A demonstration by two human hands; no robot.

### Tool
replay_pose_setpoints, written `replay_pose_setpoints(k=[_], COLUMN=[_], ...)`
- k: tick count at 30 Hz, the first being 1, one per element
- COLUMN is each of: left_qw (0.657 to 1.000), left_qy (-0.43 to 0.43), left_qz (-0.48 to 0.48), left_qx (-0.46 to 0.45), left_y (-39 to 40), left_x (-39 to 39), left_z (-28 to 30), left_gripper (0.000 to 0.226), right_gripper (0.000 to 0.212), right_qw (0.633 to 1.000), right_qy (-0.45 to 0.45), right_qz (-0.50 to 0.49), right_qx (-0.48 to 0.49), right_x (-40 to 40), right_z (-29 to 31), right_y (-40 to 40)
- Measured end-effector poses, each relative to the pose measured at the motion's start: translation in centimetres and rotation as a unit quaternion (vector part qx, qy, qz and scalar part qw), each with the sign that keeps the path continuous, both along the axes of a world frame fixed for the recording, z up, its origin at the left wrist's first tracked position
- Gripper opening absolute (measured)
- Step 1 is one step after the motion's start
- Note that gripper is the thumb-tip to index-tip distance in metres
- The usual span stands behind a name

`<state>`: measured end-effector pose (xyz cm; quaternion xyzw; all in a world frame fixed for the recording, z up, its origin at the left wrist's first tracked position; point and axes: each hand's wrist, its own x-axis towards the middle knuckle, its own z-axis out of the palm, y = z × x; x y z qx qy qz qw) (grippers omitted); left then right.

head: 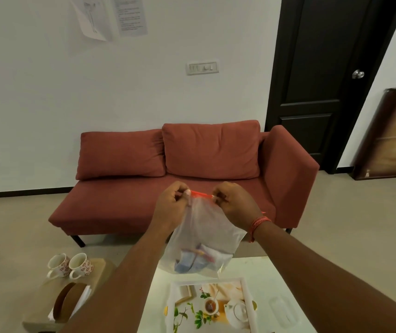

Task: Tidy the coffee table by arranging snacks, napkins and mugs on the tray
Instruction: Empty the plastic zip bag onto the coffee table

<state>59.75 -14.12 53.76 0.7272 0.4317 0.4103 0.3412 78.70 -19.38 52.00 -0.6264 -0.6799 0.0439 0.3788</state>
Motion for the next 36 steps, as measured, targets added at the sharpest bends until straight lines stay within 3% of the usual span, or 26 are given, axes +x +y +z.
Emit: replay_pose_setpoints(k=[6, 20, 32, 36], left_qw=[0.996, 0.986, 0.993, 0.995], left_qy=[-0.068, -0.122, -0.109, -0.094], left_qz=[0.043, 0.097, 0.022, 0.003], left_qx=[-0.036, -0.057, -0.031, -0.025], left_y=[2.1, 3.6, 2.3, 1.7], left_x=[-2.9, -5.7, -3.5, -2.6], left_z=[0.0, -0.5, 0.3, 0.4], left_gripper=[0.013, 0.024, 0.018, 0.013], right_gripper=[0.003, 0.004, 0.006, 0.010], right_qw=[0.998, 0.994, 0.996, 0.999], right_qy=[-0.020, -0.035, 0.005, 0.001], right_qz=[-0.045, -0.092, -0.072, -0.046], right_qx=[-0.025, -0.038, -0.059, -0.015], right_x=[2.6, 5.1, 3.6, 2.6], right_z=[-0.5, -1.1, -1.5, -0.8], right_y=[-0.5, -1.4, -1.3, -1.2])
